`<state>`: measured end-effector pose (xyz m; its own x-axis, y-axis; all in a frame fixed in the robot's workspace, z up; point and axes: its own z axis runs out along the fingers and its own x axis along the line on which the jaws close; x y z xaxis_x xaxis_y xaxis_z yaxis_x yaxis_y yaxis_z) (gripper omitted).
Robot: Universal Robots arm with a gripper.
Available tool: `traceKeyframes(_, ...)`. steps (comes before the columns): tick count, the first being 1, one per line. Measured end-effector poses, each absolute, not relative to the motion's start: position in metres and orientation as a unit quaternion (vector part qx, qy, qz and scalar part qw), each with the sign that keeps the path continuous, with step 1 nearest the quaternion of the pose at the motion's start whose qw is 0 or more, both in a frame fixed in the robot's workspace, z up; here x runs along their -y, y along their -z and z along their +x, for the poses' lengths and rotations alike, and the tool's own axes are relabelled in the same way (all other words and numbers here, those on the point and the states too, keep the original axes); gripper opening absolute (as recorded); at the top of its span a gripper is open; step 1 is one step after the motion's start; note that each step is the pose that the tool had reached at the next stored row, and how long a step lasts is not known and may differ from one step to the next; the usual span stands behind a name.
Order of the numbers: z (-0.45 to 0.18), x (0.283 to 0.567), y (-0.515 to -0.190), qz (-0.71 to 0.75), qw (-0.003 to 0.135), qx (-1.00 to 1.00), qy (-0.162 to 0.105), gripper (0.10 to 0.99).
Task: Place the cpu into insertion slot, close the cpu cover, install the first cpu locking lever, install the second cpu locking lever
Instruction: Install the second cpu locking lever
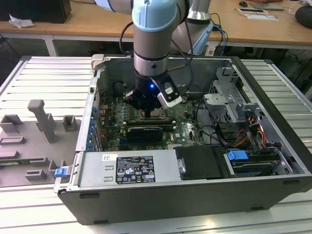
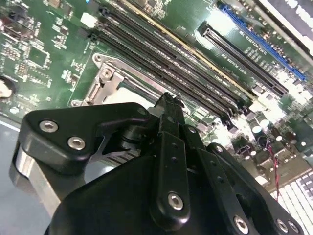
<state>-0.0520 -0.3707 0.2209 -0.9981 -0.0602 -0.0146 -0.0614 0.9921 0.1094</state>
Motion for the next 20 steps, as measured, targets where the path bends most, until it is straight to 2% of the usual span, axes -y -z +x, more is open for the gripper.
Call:
traceKeyframes(2,-0.058,0.374,-0.221,-0.03,0.006,-0.997,-0.071,0.11)
traceKeyframes(7,-0.068,0.385,-0.22,-0.03,0.006,-0.997,-0.074,0.11)
traceKeyframes(20,-0.075,0.386,-0.203,-0.03,0.007,-0.995,-0.098,0.11)
